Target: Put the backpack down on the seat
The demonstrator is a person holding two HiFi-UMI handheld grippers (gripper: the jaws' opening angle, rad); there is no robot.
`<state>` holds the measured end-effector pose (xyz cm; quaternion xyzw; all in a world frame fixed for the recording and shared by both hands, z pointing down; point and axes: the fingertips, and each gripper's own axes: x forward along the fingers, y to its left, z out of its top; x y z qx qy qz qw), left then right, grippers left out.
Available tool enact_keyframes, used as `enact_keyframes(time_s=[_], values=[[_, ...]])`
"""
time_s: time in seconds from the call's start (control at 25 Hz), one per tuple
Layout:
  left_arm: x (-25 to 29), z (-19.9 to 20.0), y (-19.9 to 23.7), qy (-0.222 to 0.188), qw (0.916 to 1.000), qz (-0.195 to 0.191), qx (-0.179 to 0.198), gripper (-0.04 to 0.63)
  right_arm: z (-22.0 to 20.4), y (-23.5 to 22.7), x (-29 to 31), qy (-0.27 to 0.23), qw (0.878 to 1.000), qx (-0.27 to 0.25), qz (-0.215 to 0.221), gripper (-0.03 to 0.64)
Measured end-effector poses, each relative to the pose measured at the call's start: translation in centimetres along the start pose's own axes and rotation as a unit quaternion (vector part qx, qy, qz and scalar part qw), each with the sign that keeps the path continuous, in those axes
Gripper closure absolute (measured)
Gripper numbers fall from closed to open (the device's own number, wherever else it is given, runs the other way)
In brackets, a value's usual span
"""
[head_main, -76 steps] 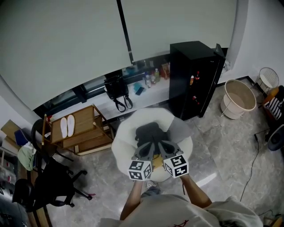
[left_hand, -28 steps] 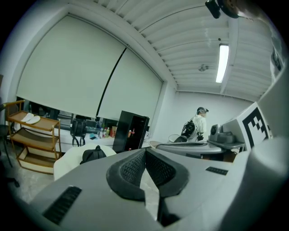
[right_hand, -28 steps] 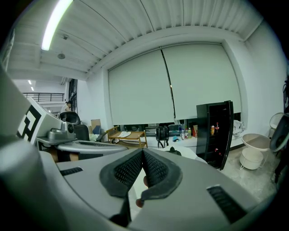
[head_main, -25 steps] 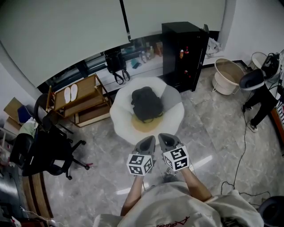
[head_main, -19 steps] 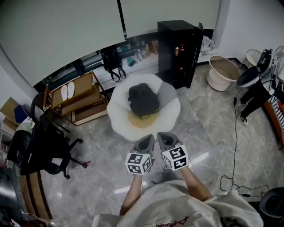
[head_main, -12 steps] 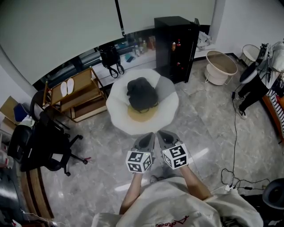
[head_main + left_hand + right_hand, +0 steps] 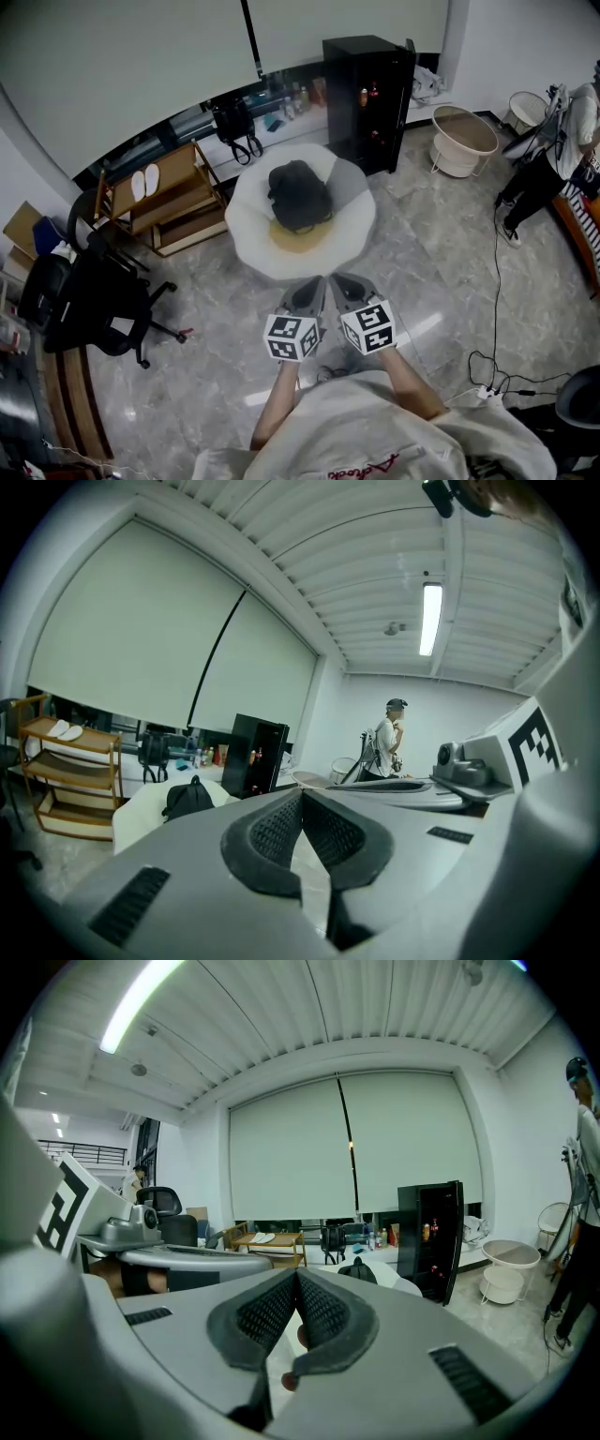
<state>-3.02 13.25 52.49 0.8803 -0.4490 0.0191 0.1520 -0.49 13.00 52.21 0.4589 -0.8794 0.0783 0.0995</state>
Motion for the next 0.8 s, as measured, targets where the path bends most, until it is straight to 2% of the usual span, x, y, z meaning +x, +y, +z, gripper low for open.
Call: enact_keyframes(time_s=[0.8], values=[[-0.3,-1.2,-1.5,0.022,0.9995,-0.017,0.013,0.565,-0.9,0.2,-1.4,0.000,1.000,-0.001,-0.006,0.589]])
